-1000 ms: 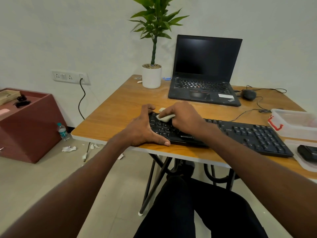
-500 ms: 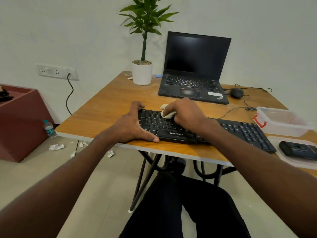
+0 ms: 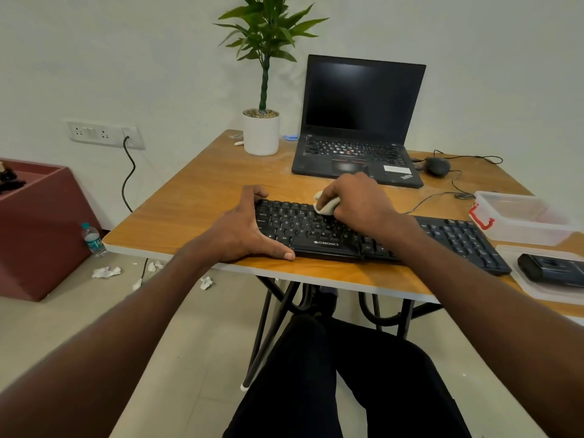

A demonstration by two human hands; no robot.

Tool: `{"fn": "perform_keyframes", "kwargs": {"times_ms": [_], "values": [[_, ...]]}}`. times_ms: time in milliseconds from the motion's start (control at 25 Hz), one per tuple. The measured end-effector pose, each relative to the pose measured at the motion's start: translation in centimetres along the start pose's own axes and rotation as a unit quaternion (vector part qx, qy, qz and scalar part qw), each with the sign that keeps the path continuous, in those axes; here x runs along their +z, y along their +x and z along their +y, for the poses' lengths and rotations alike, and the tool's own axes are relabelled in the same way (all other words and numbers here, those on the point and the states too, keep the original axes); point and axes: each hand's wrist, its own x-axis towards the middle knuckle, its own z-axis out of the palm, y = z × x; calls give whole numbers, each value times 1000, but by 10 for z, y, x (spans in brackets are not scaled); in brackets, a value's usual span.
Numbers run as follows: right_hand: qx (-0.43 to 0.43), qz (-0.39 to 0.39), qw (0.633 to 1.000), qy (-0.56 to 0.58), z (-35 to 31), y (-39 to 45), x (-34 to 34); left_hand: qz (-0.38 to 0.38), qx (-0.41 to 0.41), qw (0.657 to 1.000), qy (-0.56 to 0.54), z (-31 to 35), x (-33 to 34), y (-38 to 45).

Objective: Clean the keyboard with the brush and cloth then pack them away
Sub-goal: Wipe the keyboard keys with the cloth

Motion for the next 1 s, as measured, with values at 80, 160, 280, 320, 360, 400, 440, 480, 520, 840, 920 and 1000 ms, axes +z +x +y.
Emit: {"fn": "perform_keyframes", "kwargs": {"times_ms": [80,160,280,320,360,400,440,480,520,840,920,1000], "values": [[-12,-13,1000,10,4,-6,-1,-2,2,1000,-3,1,0,0],[-19,-25,999,-24,6,-11,1,-2,1,1000,-2,1,0,0],[7,21,999,-42,8,-9,1,-5,0,1000,-5,0,0,-1],[2,32,999,-30,6,-9,3,-8,1,1000,-7,1,0,0],[-12,33,999,-28,4,-11,4,-11,1,1000,-8,0,0,0],[-29,27,998,-39,3,-12,5,-13,1,1000,-8,0,-1,1],[-34,19,998,-55,5,-12,3,-13,0,1000,-9,-1,-1,1],[-24,19,997,-69,8,-11,0,-12,-2,1000,-9,-2,-1,1],[-7,18,997,-76,11,-9,-5,-10,-2,1000,-10,-2,-1,1],[3,27,996,-89,20,-19,-10,-10,3,1000,-17,-3,-1,1],[-13,18,996,-88,20,-22,-7,-11,2,1000,-17,-2,-1,2],[24,43,994,-96,19,-24,-8,-7,2,1000,-10,-3,-1,2]]}}
